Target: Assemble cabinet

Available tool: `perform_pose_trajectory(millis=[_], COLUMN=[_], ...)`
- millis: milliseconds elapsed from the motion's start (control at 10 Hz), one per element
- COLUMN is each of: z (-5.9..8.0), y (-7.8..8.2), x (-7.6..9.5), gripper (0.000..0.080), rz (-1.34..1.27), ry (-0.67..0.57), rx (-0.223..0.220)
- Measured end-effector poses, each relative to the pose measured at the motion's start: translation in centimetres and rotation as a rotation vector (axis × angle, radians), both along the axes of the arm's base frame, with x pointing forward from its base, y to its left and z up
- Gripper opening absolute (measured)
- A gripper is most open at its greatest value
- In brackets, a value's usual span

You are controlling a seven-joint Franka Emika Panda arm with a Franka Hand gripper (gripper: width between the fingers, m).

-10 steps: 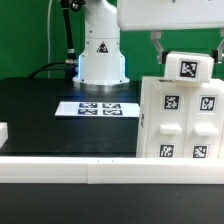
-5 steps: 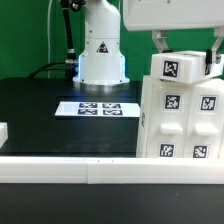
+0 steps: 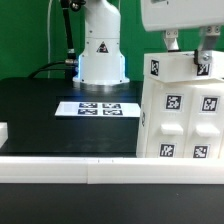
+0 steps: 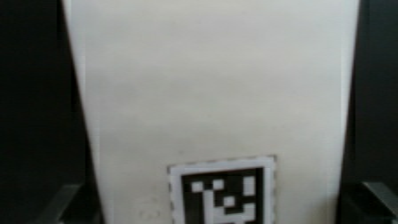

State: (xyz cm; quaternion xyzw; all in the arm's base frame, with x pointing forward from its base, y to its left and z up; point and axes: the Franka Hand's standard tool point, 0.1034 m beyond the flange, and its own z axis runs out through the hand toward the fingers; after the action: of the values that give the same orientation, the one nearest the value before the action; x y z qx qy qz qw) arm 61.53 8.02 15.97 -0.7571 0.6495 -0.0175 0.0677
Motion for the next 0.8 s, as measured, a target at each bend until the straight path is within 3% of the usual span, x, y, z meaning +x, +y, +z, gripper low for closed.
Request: perform_pose_trajectory(millis=[200, 400, 800], z=[-0.1, -0.1, 0.5], y=[-0.1, -0.1, 1.1], x=[0.0, 0.1, 0.6], gripper=[0.0561, 0.0561, 0.0561], rz=[-0.370, -0.539, -0.667], ry=[0.012, 0.020, 0.011], rx=[0.048, 0.083, 0.181])
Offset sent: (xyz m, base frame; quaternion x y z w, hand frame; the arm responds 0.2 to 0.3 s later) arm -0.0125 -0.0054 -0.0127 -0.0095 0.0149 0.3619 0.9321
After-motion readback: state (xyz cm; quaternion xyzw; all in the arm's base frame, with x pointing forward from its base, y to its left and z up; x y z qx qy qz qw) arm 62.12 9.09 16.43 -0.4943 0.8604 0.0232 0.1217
